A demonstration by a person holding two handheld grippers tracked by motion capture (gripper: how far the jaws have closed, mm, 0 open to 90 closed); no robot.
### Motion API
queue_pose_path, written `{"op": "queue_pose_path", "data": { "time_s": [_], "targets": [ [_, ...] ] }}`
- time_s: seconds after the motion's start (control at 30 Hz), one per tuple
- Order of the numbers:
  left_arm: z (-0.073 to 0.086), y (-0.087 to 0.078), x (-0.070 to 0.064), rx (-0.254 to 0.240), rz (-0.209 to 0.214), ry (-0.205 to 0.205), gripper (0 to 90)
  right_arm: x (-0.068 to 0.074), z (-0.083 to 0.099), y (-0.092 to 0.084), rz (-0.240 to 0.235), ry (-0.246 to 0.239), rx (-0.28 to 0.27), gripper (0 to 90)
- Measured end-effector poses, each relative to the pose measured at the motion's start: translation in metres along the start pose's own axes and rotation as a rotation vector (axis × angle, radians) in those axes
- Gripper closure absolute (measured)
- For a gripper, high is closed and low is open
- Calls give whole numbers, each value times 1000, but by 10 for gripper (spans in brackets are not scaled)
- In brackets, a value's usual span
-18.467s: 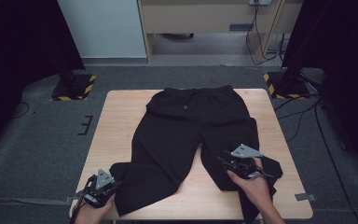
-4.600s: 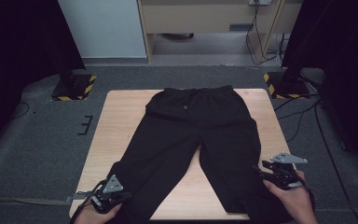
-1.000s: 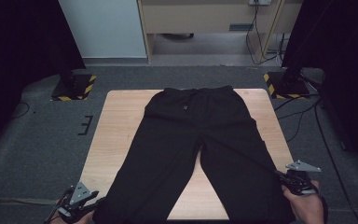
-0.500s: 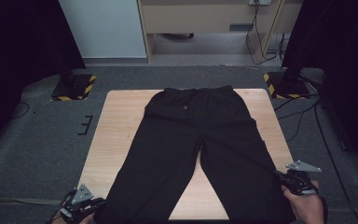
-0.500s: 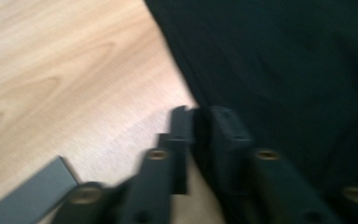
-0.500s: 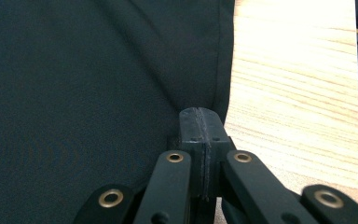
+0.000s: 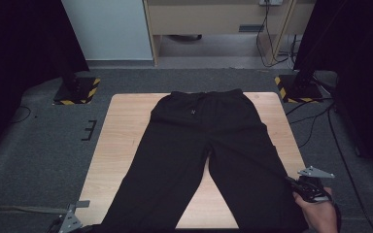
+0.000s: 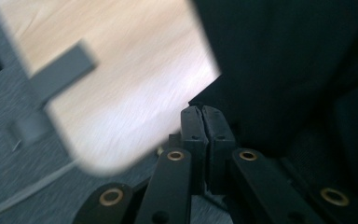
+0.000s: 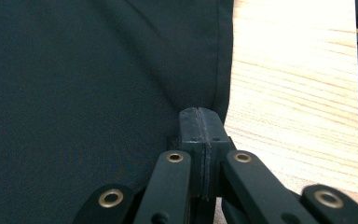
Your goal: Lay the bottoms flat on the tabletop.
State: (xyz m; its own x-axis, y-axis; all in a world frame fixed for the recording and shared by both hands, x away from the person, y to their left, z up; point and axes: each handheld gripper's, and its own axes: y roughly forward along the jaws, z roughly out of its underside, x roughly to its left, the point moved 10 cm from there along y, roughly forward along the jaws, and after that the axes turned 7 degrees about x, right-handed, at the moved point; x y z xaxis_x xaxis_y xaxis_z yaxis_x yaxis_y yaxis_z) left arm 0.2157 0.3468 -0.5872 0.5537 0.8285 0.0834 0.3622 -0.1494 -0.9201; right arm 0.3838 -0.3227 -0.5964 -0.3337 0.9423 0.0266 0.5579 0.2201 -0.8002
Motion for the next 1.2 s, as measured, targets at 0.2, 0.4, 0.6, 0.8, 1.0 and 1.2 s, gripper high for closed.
{"op": "queue_pose_path", "data": {
  "time_s": [0.2, 0.4, 0.6, 0.8, 1.0, 1.2],
  "targets": [
    [-24, -23, 17, -187, 1, -79, 688, 1, -1, 0, -1, -4, 1, 892],
    [-88, -10, -6, -300, 64, -27, 444, 5, -9, -4, 7, -2, -46, 749],
    [-113, 25, -18, -251, 87, -1, 339, 17, -22, -12, 0, -20, -120, 519],
    [-119, 47, -26, -204, 97, 15, 370, 35, -29, -12, -30, -66, -150, 349],
    [-120, 54, -28, -188, 99, 39, 598, 40, -31, -4, -50, -78, -124, 251],
    [-119, 53, -29, -165, 86, 58, 897, 36, -33, -3, -69, -79, -102, 332]
  ]
}}
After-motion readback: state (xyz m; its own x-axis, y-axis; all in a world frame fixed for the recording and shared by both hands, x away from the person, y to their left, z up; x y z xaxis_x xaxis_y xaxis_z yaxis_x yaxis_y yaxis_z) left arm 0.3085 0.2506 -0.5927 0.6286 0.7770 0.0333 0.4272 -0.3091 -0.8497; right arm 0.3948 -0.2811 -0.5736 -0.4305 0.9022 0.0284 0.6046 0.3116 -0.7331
